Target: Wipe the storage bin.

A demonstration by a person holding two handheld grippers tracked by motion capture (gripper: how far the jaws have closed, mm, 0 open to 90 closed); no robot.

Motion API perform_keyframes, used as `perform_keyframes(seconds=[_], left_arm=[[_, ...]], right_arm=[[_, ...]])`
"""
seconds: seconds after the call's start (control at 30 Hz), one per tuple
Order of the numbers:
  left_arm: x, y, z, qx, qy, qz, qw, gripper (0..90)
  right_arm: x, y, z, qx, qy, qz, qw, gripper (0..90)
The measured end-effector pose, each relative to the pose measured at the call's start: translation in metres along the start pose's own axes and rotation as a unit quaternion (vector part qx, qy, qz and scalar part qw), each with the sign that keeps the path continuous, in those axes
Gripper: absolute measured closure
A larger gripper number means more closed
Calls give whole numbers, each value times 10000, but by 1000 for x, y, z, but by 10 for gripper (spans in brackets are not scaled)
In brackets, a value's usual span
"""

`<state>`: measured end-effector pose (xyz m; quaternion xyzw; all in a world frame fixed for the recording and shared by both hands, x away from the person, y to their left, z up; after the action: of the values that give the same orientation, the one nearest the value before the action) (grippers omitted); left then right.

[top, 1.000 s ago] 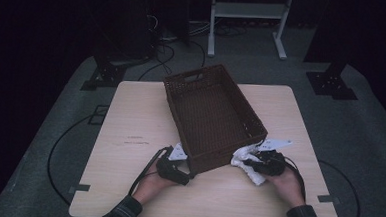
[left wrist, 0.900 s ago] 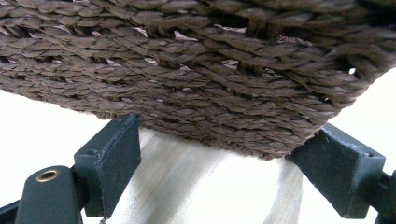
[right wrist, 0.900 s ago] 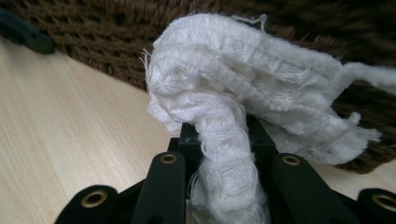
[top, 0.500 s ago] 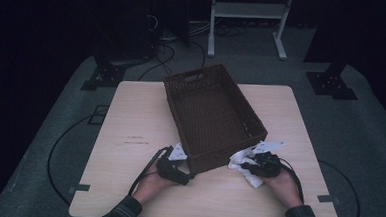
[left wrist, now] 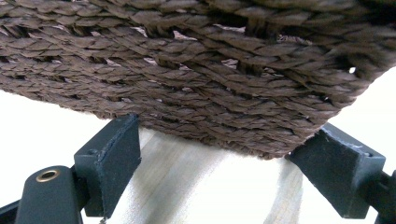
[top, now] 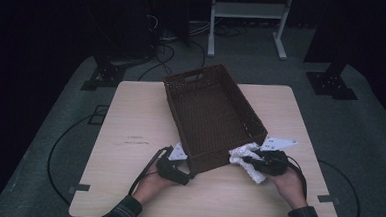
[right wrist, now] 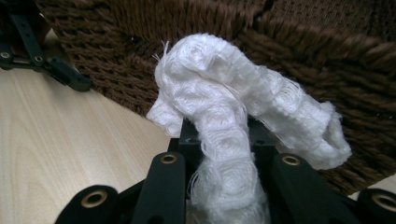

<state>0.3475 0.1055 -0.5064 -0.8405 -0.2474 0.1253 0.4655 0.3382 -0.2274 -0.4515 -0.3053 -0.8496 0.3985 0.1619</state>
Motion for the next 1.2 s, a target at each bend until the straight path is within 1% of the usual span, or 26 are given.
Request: perform_keyframes(seconds=[0.23, 0.33, 0.47, 0.67, 0.83, 0.93, 0.97, 1.07, 1.13, 1.2], left_arm=[[0, 0, 0, -10, -19, -2, 10000, 150], [0, 0, 0, -10, -17, 5, 10000, 150], [0, 0, 0, -14, -22, 3, 10000, 150], [-1, 0, 0, -19, -47, -6, 10000, 152], [-1, 0, 0, -12, -44, -6, 10000, 152], [-1, 0, 0, -8, -43, -4, 10000, 153], [-1, 0, 0, -6, -42, -3, 10000, 153], [0, 0, 0, -9, -45, -1, 10000, 153], [0, 0, 0, -9, -40, 1, 10000, 154], [-1, 0, 0, -36, -6, 26, 10000, 175]], right_arm=[[4, -9, -4, -147, -51, 49, 9999, 735], [4, -14, -5, -287, -59, 19, 9996, 734], [5, -16, -8, -321, -93, 60, 9994, 734], [7, -23, -11, -470, -118, 72, 9988, 734], [10, -25, -12, -521, -176, 117, 9984, 734], [11, -33, -14, -820, -152, 38, 9965, 734], [11, -35, -16, -855, -158, 22, 9962, 734], [10, -36, -18, -859, -163, 28, 9962, 734], [10, -31, -18, -807, -160, 19, 9966, 734], [10, -26, -17, -726, -167, -16, 9972, 734]])
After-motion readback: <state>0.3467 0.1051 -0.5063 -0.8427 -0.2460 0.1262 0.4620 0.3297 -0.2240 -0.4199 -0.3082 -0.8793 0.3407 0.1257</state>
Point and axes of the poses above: each handheld gripper's, and its own axes: y roughly forward along the jaws, z roughly out of its underside, x roughly to its left, the point moved 1 cm from there along y, roughly forward along the jaws, and after that the axes turned 15 degrees about x, right-handed, at the moved point
